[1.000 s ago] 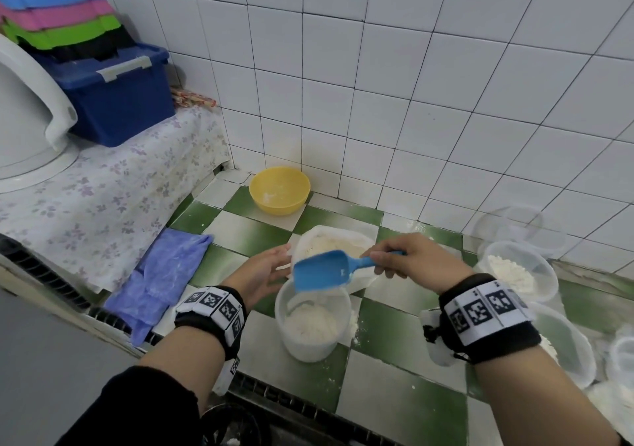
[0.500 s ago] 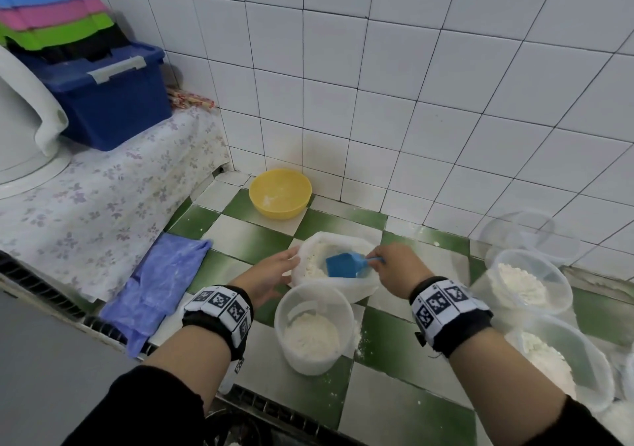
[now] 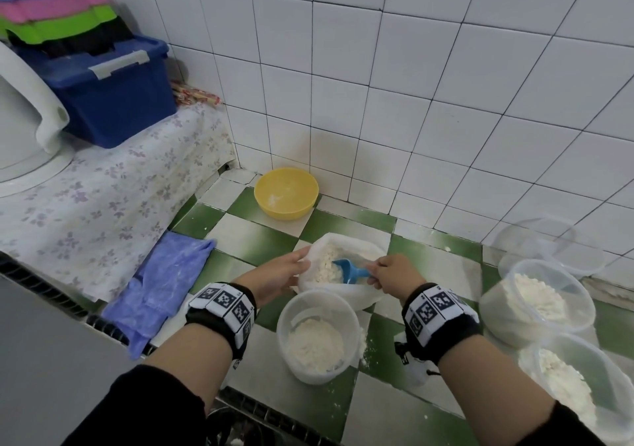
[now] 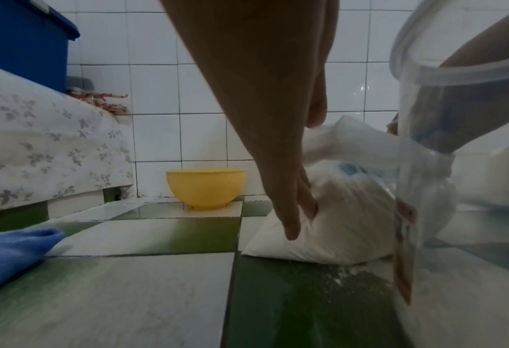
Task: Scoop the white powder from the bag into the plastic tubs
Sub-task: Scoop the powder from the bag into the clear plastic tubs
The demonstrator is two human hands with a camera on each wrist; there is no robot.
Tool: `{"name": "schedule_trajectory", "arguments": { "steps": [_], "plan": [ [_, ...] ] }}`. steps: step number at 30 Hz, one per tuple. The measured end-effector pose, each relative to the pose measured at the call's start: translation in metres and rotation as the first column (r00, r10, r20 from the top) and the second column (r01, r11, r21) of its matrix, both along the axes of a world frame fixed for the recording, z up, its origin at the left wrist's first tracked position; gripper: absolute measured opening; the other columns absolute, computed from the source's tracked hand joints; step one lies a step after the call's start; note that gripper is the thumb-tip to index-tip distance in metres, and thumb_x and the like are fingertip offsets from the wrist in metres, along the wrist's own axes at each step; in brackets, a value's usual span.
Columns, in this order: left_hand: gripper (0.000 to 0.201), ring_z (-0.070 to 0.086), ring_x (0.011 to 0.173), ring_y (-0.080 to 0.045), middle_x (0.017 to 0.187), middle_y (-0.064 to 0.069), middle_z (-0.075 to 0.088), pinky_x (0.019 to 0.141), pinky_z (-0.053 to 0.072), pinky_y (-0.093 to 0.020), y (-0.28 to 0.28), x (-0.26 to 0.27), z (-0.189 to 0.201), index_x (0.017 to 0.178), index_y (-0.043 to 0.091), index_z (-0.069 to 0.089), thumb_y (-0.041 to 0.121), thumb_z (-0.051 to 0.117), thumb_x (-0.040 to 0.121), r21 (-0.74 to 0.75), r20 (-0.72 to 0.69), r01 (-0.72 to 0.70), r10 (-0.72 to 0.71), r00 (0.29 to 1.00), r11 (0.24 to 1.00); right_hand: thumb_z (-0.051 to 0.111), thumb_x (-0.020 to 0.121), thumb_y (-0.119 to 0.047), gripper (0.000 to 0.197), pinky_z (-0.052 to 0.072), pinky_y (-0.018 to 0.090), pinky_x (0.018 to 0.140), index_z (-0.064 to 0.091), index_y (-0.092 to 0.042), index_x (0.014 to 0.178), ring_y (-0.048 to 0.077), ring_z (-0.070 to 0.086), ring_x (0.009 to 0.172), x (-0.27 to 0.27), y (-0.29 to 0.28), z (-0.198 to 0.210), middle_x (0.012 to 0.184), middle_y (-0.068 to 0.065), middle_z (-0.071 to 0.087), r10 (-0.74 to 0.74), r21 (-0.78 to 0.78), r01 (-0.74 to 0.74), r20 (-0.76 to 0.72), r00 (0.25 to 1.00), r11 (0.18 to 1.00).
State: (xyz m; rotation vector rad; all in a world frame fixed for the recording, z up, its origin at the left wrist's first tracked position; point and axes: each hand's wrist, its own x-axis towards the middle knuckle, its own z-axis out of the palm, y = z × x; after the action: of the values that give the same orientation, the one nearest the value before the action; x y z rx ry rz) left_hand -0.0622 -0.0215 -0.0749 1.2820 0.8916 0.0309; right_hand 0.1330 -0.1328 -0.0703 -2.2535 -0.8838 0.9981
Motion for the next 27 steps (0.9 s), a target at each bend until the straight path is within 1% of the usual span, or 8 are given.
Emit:
{"name": "schedule_trajectory", "arguments": {
  "steps": [2,5,9,12,14,19,23,27],
  "plan": [
    [0.045,0.058,0.118,-0.025,0.133,0.0,0.057,0.109,0.041,-0.047,0.0,0.001,0.0,0.147,0.035,0.034,0.022,0.042,0.105,0.011,-0.006,-0.029,0.029,1.0,1.0,0.053,0.094,-0.015,0.024,0.046,0.03,0.064,0.068,0.004,0.088,0.017,0.05,0.063,0.003,-0.001,0.0,0.08,0.015,0.065,-0.065,0.008,0.066,-0.092,0.994,0.998],
    [0.052,0.061,0.116,-0.026,0.13,-0.002,0.06,0.107,0.044,-0.048,0.0,-0.001,-0.003,0.149,0.037,0.032,0.02,0.047,0.103,0.029,0.008,-0.069,0.069,0.998,0.997,0.052,0.095,-0.017,0.025,0.042,0.025,0.061,0.066,-0.005,0.078,0.016,0.048,0.061,0.005,-0.005,0.002,0.072,0.009,0.062,-0.111,0.013,0.115,-0.169,0.979,0.993],
    [0.051,0.063,0.113,-0.027,0.126,-0.006,0.062,0.101,0.049,-0.047,-0.002,-0.006,-0.006,0.146,0.037,0.038,0.014,0.049,0.102,0.056,0.038,-0.08,0.078,0.996,0.995,0.05,0.096,-0.013,0.022,0.04,0.023,0.055,0.066,0.001,0.091,0.015,0.046,0.059,0.006,-0.011,0.007,0.071,0.009,0.061,-0.161,0.04,0.175,-0.243,0.957,0.984],
    [0.049,0.066,0.099,-0.019,0.116,-0.002,0.064,0.086,0.056,-0.034,-0.005,-0.008,-0.005,0.145,0.032,0.043,0.011,0.048,0.102,0.055,0.062,-0.1,0.097,0.993,0.993,0.049,0.096,-0.009,0.02,0.037,0.022,0.051,0.064,0.004,0.097,0.014,0.044,0.056,0.008,-0.018,0.012,0.072,0.011,0.06,-0.197,0.084,0.234,-0.316,0.928,0.969],
    [0.048,0.066,0.095,-0.017,0.113,-0.001,0.063,0.08,0.058,-0.029,-0.007,-0.01,-0.005,0.144,0.032,0.044,0.01,0.048,0.102,0.056,0.059,-0.112,0.108,0.992,0.992,0.049,0.096,-0.008,0.02,0.035,0.022,0.052,0.064,0.005,0.099,0.014,0.044,0.057,0.012,-0.024,0.016,0.073,0.012,0.06,-0.2,0.106,0.25,-0.344,0.918,0.963],
    [0.047,0.066,0.097,-0.023,0.122,-0.007,0.066,0.093,0.052,-0.041,-0.009,-0.013,-0.007,0.144,0.032,0.043,0.01,0.044,0.103,0.003,0.062,-0.156,0.156,0.986,0.988,0.051,0.094,-0.003,0.017,0.032,0.02,0.047,0.062,0.008,0.099,0.013,0.041,0.052,0.02,-0.036,0.035,0.071,0.015,0.059,-0.212,0.177,0.311,-0.429,0.878,0.934],
    [0.047,0.067,0.098,-0.026,0.124,-0.005,0.068,0.095,0.051,-0.044,-0.011,-0.015,-0.009,0.143,0.032,0.046,0.008,0.043,0.102,-0.029,0.064,-0.171,0.172,0.983,0.985,0.046,0.094,0.002,0.019,0.036,0.018,0.044,0.062,0.009,0.102,0.012,0.043,0.05,0.024,-0.046,0.056,0.07,0.015,0.06,-0.16,0.188,0.279,-0.481,0.862,0.942],
    [0.045,0.068,0.097,-0.026,0.125,-0.006,0.067,0.088,0.054,-0.041,-0.014,-0.016,-0.009,0.142,0.03,0.047,0.009,0.044,0.102,-0.054,0.065,-0.189,0.192,0.979,0.981,0.052,0.091,0.002,0.016,0.041,0.016,0.043,0.067,0.006,0.094,0.012,0.048,0.05,0.023,-0.058,0.075,0.068,0.016,0.064,-0.05,0.223,0.188,-0.511,0.858,0.957]
  ]
}}
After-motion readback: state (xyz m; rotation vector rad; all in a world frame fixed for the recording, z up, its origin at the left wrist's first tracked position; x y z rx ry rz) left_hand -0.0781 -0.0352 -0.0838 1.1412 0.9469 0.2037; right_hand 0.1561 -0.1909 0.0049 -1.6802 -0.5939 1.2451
